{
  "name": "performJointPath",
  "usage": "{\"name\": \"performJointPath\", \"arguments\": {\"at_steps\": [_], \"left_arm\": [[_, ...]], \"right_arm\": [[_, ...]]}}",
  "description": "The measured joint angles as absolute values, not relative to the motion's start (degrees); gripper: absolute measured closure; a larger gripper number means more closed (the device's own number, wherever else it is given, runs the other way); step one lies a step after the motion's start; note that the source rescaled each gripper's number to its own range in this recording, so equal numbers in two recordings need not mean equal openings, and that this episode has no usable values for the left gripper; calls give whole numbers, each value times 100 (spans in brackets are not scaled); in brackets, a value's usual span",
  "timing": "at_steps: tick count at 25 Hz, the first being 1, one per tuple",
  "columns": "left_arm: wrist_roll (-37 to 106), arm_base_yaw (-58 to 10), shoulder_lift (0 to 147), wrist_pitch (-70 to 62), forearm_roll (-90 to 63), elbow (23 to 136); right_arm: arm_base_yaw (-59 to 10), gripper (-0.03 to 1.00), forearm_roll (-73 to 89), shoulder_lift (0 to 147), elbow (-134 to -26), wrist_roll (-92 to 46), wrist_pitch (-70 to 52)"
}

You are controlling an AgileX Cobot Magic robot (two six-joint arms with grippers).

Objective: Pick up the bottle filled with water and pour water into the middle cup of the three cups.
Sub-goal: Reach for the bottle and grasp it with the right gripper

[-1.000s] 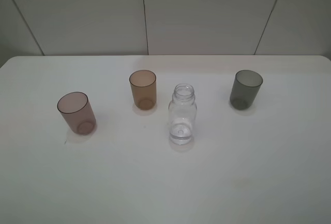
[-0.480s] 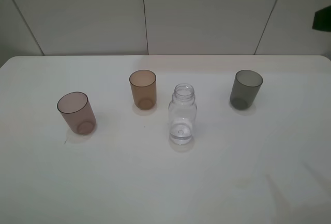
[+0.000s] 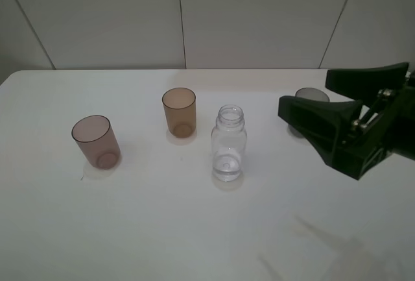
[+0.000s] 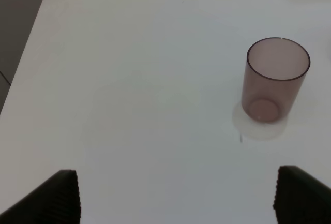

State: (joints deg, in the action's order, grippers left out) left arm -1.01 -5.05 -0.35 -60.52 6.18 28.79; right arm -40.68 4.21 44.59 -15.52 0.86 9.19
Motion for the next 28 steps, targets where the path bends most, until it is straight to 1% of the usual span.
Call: {"name": "performJointPath", "arguments": {"at_steps": [2,5,14,20,22,24,28], "left_arm": [[-101,-505,-35,-6052,618,2879],[-101,-505,-35,-6052,618,2879],[-101,-505,-35,-6052,618,2879],[-101,-505,-35,-6052,618,2879],[-101,-505,-35,-6052,618,2879],[-101,-505,-35,-6052,618,2879],[-101,-505,-35,-6052,618,2879]], "right_arm": [[-4184,10,598,4760,-1229,86,1534],[-4196,10,680,5323,-1037,86,2002],[-4196,10,173,7251,-1030,86,3359],[-4196,10,-235,8686,-1013,245,4664],[-4196,8,-352,9100,-1018,374,5112],[-4196,2,-423,9541,-1018,448,5529],[-4196,-1,-426,10236,-1039,537,6191]]}}
